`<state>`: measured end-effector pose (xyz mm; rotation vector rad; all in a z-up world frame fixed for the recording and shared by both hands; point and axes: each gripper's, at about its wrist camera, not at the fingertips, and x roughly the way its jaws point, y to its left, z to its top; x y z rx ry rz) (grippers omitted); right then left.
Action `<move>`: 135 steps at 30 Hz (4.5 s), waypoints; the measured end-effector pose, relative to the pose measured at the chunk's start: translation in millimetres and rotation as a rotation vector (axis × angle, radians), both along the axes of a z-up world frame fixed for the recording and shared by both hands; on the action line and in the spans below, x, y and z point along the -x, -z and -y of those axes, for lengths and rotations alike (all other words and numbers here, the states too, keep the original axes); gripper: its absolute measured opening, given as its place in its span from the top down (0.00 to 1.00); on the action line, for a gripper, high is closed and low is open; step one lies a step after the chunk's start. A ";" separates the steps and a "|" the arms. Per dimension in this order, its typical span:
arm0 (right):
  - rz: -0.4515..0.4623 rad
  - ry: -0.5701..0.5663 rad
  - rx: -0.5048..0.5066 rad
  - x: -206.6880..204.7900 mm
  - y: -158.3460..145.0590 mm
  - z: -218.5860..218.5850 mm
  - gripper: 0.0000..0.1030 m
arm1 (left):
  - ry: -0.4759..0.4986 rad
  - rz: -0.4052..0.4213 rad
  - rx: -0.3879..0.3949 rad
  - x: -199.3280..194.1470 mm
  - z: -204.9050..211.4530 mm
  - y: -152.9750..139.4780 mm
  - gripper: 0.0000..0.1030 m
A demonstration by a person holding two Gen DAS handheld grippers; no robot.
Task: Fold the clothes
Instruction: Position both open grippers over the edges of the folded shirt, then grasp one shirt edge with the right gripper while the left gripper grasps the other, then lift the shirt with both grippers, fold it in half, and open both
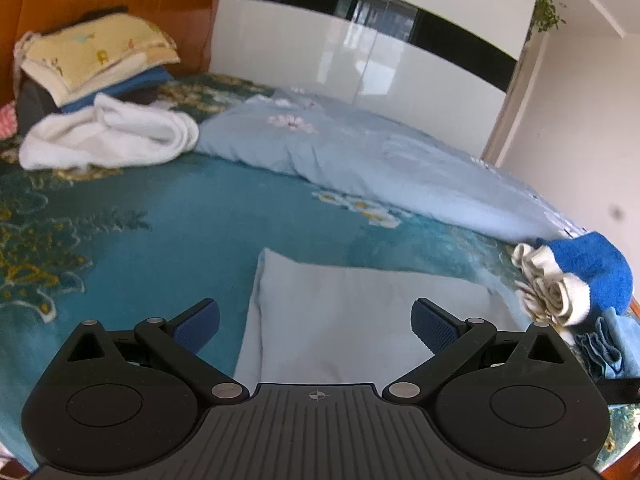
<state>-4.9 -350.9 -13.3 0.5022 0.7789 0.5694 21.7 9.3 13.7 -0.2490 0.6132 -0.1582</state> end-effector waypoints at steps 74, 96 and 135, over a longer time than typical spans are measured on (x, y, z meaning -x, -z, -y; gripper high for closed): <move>0.033 0.186 0.134 -43.5 57.7 35.6 0.01 | 0.193 -0.084 0.081 -15.5 21.0 37.6 0.00; -0.094 0.221 -0.110 -49.4 77.7 67.5 0.91 | 0.239 -0.050 0.061 -16.2 37.5 30.2 0.04; 0.090 -0.008 -0.104 -61.7 -24.3 -66.9 0.92 | 0.134 -0.144 0.183 -59.1 41.4 66.1 0.96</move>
